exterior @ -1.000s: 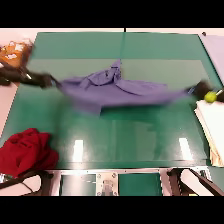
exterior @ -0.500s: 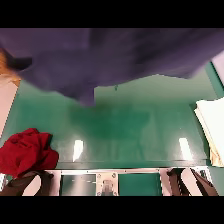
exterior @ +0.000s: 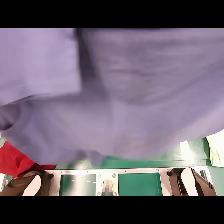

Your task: Fold the shirts.

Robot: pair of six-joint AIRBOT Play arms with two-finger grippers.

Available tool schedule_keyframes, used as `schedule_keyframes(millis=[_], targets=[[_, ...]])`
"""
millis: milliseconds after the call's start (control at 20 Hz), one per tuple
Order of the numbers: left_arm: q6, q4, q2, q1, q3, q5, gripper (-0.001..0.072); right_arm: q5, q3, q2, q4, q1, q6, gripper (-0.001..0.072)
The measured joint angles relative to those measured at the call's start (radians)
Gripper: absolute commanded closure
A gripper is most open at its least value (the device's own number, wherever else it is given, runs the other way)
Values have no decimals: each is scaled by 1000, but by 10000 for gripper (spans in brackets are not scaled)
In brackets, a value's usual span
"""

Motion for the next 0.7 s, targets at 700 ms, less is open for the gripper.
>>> schedule_keyframes(millis=[700], targets=[[84, -192, -715, -157, -472, 352, 684, -438, -491, -798, 50, 373, -280, 693]])
